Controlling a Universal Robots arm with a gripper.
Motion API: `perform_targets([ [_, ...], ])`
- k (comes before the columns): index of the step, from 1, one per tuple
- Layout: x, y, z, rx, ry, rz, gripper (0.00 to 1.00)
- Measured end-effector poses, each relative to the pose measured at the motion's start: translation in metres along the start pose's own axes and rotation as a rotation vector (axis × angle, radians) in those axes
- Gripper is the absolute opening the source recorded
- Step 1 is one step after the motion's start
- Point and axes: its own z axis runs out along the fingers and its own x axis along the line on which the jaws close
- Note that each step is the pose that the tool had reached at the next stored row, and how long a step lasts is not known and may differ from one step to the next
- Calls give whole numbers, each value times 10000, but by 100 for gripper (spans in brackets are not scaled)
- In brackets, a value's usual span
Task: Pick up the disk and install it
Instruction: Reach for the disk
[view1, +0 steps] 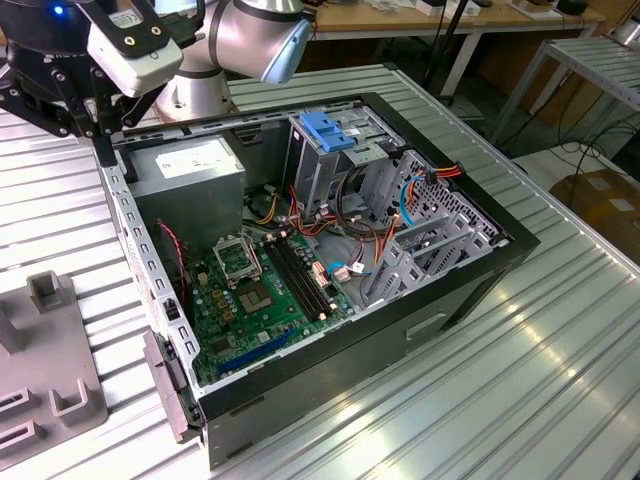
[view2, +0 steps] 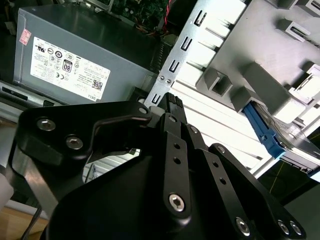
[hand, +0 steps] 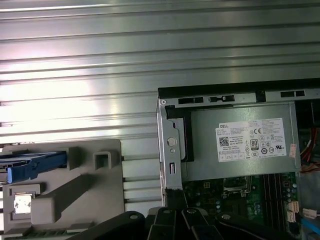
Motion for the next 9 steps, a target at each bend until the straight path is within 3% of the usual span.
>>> perform_targets([
  [9,71,-5,-2,0,1,0,10],
])
